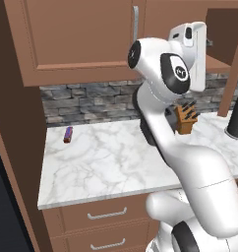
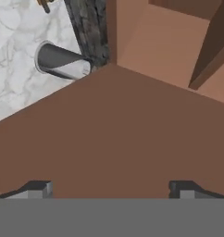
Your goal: Pick the bar soap and bar soap from the cabinet and place them on the counter.
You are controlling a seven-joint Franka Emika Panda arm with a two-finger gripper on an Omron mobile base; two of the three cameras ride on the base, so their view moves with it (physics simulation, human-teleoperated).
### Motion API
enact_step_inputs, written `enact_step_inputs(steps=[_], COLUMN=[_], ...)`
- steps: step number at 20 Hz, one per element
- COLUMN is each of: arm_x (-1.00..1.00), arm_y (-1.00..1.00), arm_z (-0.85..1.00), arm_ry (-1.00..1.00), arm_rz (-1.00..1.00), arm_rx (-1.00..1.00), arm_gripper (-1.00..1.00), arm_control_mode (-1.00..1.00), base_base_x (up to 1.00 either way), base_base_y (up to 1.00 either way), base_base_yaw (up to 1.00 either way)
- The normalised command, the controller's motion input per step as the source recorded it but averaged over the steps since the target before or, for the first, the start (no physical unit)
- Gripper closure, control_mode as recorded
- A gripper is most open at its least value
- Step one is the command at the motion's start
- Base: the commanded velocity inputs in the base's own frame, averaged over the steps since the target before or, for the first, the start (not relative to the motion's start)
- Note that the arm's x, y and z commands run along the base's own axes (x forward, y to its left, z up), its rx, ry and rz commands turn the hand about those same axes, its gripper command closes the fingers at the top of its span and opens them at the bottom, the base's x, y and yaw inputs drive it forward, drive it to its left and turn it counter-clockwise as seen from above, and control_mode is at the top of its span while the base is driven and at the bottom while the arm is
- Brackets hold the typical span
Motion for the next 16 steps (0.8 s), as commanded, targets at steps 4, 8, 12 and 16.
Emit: enact_step_inputs(steps=[4, 8, 12, 16], arm_x=[0.34, 0.32, 0.32, 0.31], arm_y=[-0.19, -0.22, -0.27, -0.27], arm_z=[-0.19, -0.14, -0.17, -0.19], arm_ry=[0.0, 0.0, 0.0, 0.0], arm_rz=[-0.1, -0.1, -0.1, -0.1], arm_rx=[0.02, 0.01, 0.01, 0.01], arm_gripper=[-1.0, -1.0, -1.0, -1.0], arm_control_mode=[-1.0, -1.0, -1.0, -1.0], base_base_x=[0.0, 0.0, 0.0, 0.0], base_base_y=[0.0, 0.0, 0.0, 0.0], base_base_yaw=[0.0, 0.0, 0.0, 0.0])
